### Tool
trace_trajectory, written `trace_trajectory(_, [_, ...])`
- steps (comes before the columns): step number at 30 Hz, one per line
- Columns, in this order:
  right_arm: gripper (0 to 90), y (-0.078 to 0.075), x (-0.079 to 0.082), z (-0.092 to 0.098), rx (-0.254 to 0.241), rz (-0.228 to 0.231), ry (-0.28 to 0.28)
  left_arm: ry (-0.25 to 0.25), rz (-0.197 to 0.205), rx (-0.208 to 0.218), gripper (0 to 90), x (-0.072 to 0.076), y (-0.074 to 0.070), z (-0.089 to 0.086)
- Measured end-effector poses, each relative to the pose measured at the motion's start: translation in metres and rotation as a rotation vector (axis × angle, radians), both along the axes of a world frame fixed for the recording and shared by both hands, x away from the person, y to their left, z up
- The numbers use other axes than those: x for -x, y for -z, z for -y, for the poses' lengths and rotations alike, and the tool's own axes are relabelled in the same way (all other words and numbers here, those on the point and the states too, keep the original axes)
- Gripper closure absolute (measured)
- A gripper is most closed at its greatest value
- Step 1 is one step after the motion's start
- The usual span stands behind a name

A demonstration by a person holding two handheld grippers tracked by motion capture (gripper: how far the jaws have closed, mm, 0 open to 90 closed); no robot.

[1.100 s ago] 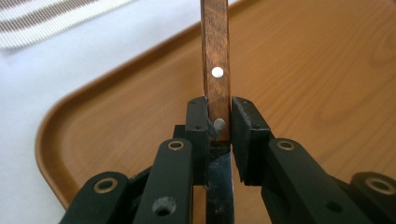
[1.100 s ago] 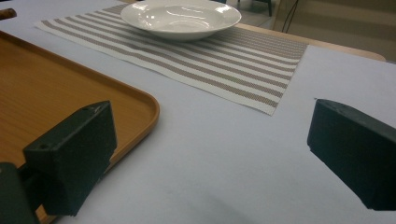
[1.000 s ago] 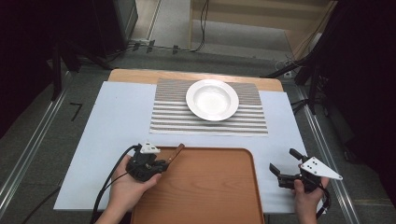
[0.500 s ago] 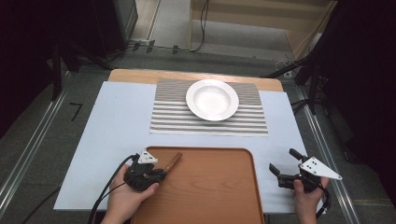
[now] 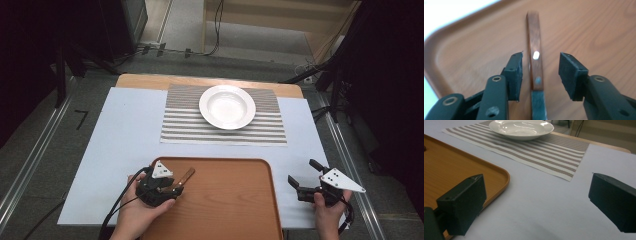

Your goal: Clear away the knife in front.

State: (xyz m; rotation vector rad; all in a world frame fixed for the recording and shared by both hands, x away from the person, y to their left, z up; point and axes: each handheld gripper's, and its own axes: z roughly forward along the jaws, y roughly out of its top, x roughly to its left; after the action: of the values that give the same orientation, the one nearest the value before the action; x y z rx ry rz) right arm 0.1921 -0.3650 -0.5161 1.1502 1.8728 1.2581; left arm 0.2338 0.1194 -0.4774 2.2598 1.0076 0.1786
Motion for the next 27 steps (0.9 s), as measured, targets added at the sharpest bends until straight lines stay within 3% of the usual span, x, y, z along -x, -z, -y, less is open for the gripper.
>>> trace_trajectory(3, [0.3, 0.000, 0.000, 0.000, -0.001, 0.002, -0.001, 0.043, -0.002, 0.051, 73.4, -0.002, -0.004, 0.005])
trace_trajectory(5, [0.3, 0.000, 0.000, 0.000, -0.001, 0.004, -0.001, 0.098, -0.019, 0.055, 87.1, -0.003, -0.003, 0.010])
trace_trajectory(6, [0.3, 0.000, 0.000, 0.000, -0.002, 0.004, -0.001, 0.110, -0.024, 0.042, 89.1, -0.003, -0.002, 0.013])
trace_trajectory(10, [0.3, 0.000, 0.000, 0.001, -0.001, 0.005, -0.003, 0.107, -0.020, -0.029, 89.3, -0.006, 0.007, 0.018])
trace_trajectory(12, [0.3, 0.000, 0.000, 0.001, -0.002, 0.004, -0.002, 0.093, -0.024, -0.043, 89.4, -0.008, 0.010, 0.016])
trace_trajectory(27, [0.3, 0.000, 0.000, 0.000, 0.003, -0.002, 0.003, 0.017, -0.058, 0.000, 89.4, -0.011, 0.013, -0.021])
